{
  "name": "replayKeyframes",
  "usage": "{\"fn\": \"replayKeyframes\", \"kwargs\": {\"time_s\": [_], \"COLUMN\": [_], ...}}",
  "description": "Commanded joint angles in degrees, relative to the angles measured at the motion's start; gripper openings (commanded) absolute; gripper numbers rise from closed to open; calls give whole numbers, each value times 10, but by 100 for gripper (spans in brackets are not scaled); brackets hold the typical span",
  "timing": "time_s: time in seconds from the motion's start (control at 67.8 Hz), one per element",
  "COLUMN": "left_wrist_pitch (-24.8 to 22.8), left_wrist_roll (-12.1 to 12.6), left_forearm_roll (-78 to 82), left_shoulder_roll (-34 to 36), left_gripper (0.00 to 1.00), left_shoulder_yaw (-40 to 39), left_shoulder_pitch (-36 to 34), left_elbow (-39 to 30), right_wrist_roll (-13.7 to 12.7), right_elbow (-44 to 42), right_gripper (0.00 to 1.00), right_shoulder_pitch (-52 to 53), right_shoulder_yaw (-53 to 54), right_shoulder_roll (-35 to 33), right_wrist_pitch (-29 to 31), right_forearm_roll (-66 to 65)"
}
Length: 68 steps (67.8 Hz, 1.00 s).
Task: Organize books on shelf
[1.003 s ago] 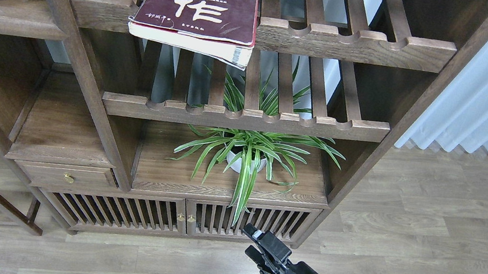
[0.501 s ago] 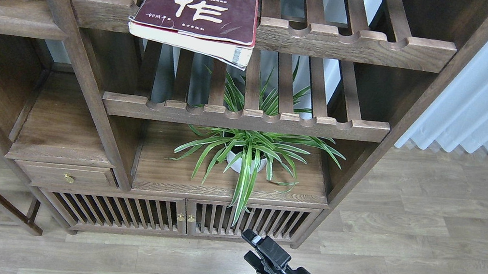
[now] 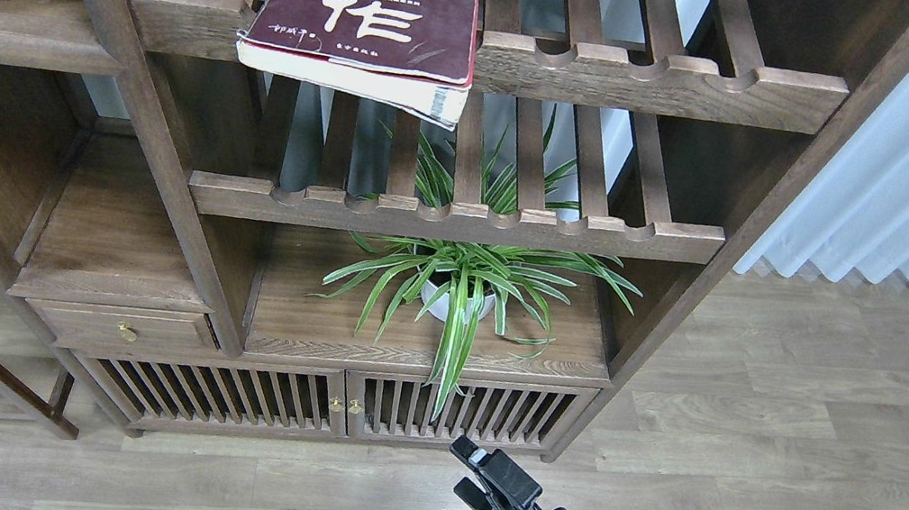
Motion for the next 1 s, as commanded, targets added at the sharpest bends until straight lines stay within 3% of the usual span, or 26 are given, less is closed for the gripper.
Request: {"fn": "replayKeyframes", "kwargs": {"time_s": [0.0, 0.192, 0.398, 0.605, 0.988], "left_wrist_pitch": [0, 0, 0, 0, 0], "left_wrist_roll": [0, 0, 0, 0, 0], "left_forearm_roll": [1, 30, 87, 87, 88], "left_shoulder_roll": [-4, -5, -6, -7, 5], "left_gripper": [8, 52, 77, 87, 89], "left_shoulder_yaw": [-2, -3, -3, -2, 0], "left_shoulder_pitch": [-1, -3, -27, -29, -27], "left_elbow": [6, 9, 2, -39, -147], "right_wrist_roll": [0, 0, 0, 0, 0], "right_elbow": [-1, -2, -4, -6, -5], "right_gripper": [100, 100, 100, 100, 100], "right_shoulder_pitch": [0, 0, 1, 1, -1], "right_shoulder_yaw": [1, 2, 0, 0, 2], "right_shoulder_roll": [0, 0, 0, 0, 0], "right_wrist_pitch": [0, 0, 0, 0, 0], "right_forearm_roll": [0, 0, 0, 0, 1]}}
